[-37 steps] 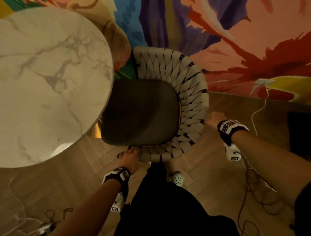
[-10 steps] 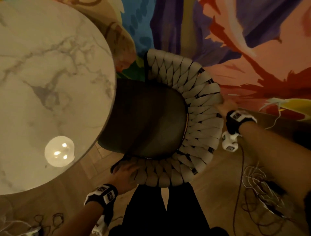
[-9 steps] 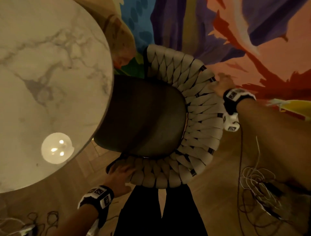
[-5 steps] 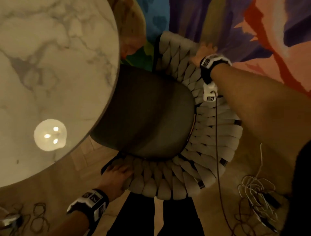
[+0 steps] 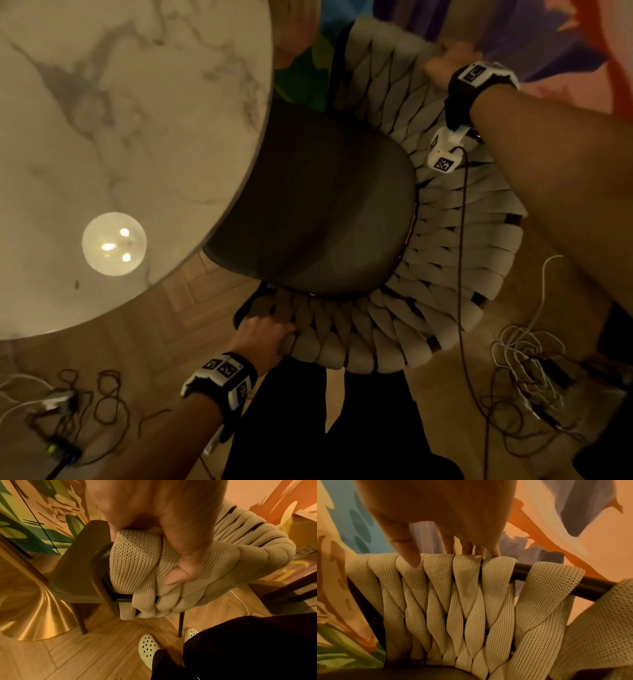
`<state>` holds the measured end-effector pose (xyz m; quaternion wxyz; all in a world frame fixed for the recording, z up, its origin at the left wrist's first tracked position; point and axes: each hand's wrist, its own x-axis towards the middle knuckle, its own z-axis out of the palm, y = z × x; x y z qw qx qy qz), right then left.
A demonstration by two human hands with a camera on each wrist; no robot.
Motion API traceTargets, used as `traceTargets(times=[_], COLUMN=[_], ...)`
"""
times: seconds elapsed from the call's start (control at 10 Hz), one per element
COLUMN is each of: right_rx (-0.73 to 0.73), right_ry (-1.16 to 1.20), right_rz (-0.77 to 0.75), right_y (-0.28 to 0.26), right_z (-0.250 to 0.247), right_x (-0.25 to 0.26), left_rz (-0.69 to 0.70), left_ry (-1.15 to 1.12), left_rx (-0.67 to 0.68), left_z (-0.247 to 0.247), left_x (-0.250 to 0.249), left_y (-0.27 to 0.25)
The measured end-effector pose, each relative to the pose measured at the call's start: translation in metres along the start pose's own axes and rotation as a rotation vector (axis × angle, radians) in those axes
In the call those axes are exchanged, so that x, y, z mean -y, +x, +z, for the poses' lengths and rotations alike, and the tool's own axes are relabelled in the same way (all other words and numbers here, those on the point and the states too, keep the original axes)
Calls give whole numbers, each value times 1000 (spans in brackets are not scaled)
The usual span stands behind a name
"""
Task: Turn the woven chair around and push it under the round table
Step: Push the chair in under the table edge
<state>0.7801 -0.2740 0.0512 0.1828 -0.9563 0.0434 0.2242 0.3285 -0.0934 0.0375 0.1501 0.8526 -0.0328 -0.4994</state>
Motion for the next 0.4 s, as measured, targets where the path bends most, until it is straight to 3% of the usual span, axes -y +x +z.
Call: traceTargets(times=[0.1,0.2,0.3,0.4], right_rx=[-35,-80,76,340], right_ry=[106,176,297,376], right_rz=[-48,-59,-56,-27], right_y=[-2,-52,-128,-205], right_z=[-3,-6,3,28], right_x=[-9,-8,-18,-45], left_rz=[6,14,-10,-44], left_ry=[-8,-115,-380,-680], left_rx=[0,27,-10,-106], left_z=[1,-8,-10,-22], left_x=[-1,5,14,15], left_y=[-1,-3,-14,-23])
